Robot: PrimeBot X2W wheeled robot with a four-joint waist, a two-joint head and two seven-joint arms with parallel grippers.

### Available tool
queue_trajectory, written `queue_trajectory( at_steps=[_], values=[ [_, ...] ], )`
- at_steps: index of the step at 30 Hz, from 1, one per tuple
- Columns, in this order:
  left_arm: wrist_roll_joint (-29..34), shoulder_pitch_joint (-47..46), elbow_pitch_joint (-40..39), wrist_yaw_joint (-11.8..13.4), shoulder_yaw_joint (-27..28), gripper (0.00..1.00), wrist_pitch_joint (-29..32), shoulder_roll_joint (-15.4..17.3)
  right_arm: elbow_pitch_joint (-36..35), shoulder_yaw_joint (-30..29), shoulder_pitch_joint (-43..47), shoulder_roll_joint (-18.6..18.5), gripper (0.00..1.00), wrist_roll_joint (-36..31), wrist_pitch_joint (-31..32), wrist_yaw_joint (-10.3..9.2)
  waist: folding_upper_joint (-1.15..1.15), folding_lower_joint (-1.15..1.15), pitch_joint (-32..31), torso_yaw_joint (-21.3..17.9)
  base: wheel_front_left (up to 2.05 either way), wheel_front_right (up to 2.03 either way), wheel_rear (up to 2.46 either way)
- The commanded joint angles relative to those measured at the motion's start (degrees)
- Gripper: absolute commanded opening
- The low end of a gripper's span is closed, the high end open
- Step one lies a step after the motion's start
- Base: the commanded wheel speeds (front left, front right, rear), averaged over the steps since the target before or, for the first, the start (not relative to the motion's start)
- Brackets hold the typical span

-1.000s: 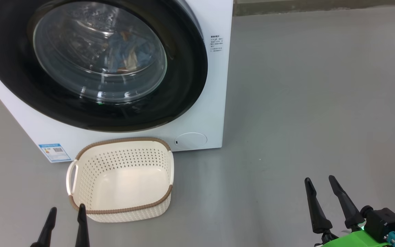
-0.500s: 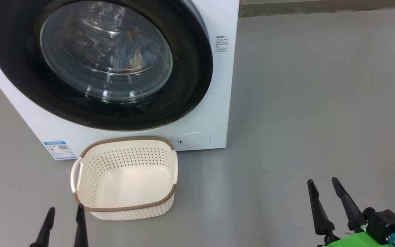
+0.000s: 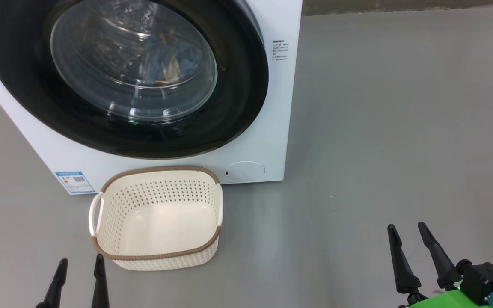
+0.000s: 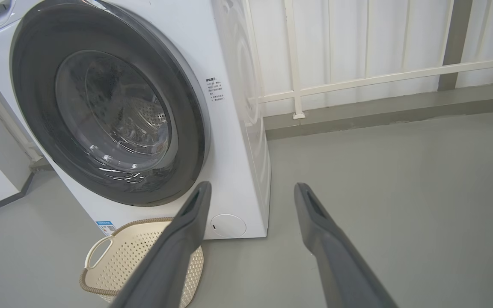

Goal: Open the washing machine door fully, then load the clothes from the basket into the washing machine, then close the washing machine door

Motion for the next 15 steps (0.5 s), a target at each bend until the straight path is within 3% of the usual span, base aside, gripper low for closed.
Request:
queue_trajectory(
  at_steps=[1,15],
  values=[
    [0.3,-1.3,-1.5,-0.1,1.8,1.00,-0.4,0.5,-1.3,1.4,-1.0,-0.2,1.00,0.5,-0.3,-0.33,0.00,0.00,0.0,0.0,0.00,0.00,0.00],
    [-0.4,-1.8,-1.3,-0.1,1.4,1.00,-0.4,0.5,-1.3,1.6,-1.2,-0.2,1.00,0.5,-0.3,-0.33,0.00,0.00,0.2,0.4,0.00,0.00,0.00]
  ],
)
